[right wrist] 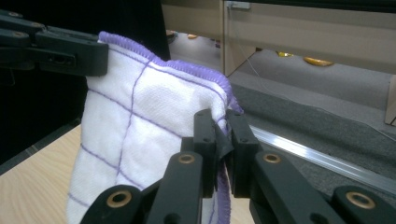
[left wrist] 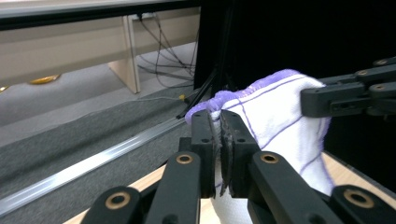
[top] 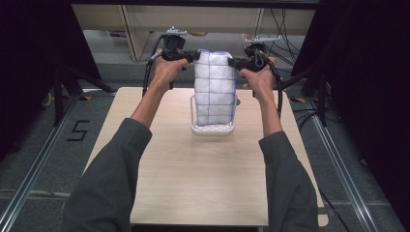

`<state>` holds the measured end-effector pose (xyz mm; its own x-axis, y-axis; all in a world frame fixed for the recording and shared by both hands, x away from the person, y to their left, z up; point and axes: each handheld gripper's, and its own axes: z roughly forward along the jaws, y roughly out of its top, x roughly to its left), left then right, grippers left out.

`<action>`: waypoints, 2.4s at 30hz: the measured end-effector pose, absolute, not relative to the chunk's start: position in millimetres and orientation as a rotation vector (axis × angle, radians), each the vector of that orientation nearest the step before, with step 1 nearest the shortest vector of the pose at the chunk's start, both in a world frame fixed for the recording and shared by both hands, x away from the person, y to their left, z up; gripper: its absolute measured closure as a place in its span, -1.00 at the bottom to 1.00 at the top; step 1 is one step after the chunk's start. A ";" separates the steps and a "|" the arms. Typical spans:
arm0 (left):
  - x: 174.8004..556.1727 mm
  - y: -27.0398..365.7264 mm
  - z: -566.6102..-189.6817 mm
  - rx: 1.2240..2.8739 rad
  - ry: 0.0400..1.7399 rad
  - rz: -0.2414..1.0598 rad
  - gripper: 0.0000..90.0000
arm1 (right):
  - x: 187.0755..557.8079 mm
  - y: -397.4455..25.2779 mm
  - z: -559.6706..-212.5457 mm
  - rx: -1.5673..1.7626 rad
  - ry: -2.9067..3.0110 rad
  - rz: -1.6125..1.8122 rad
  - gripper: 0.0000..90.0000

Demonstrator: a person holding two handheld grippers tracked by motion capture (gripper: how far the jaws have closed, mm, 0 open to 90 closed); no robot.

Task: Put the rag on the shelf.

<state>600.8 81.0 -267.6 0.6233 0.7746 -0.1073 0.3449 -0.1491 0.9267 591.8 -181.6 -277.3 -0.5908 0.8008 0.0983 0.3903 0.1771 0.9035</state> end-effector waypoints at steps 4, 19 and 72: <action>608.6 82.3 -282.0 1.715 0.951 0.457 0.87 | 597.8 -178.7 -285.8 1.153 2.063 1.383 0.88; 624.4 86.5 -320.2 1.708 1.046 0.411 0.86 | 620.4 -169.1 -320.3 1.247 2.123 1.288 0.86; 543.4 147.9 -345.0 1.805 0.987 0.363 -0.08 | 573.7 -221.1 -312.0 1.253 2.151 1.228 0.07</action>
